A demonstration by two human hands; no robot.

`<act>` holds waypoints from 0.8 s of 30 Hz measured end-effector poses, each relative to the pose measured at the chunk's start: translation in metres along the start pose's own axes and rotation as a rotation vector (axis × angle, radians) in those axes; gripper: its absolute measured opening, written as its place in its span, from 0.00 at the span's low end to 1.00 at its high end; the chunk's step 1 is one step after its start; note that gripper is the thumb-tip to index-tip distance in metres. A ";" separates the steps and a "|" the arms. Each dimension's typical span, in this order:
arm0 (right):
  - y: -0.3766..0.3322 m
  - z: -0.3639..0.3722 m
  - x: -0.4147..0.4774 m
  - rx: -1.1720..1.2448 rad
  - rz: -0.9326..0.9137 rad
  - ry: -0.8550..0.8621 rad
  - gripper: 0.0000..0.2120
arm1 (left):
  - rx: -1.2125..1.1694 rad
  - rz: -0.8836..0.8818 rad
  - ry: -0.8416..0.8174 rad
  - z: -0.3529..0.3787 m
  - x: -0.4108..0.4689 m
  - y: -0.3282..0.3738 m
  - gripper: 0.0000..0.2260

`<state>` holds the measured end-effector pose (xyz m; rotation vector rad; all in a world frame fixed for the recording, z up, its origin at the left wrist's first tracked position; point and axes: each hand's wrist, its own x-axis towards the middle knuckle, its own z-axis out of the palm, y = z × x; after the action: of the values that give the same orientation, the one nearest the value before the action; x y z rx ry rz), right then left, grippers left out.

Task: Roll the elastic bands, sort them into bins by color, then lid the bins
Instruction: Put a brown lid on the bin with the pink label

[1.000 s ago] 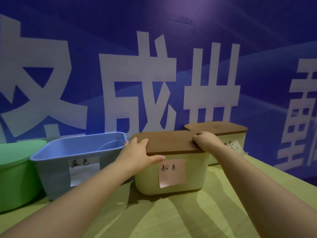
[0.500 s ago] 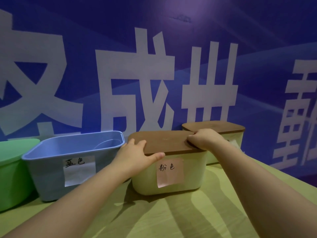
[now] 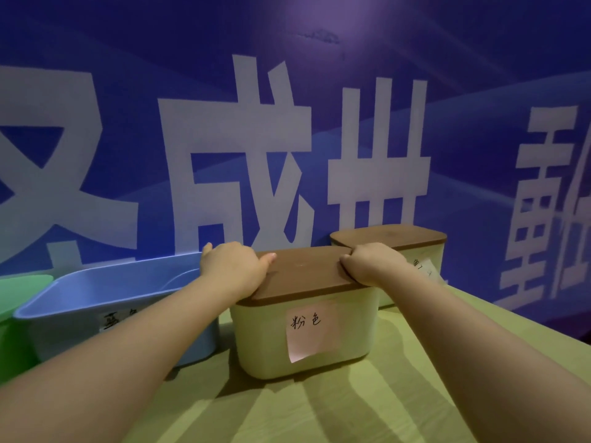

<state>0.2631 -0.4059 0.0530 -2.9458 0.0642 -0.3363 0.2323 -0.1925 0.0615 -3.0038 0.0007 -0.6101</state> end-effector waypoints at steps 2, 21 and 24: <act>-0.001 -0.002 -0.005 -0.004 -0.028 -0.009 0.21 | -0.026 -0.014 0.002 0.007 0.008 -0.001 0.26; 0.007 0.012 0.014 0.349 0.061 -0.028 0.24 | -0.135 0.007 -0.217 0.022 0.027 0.001 0.32; 0.008 0.011 0.015 0.327 0.046 -0.022 0.24 | -0.146 0.005 -0.223 0.021 0.027 0.000 0.32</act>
<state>0.2804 -0.4128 0.0442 -2.6200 0.0675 -0.2778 0.2654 -0.1917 0.0526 -3.1942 0.0409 -0.2825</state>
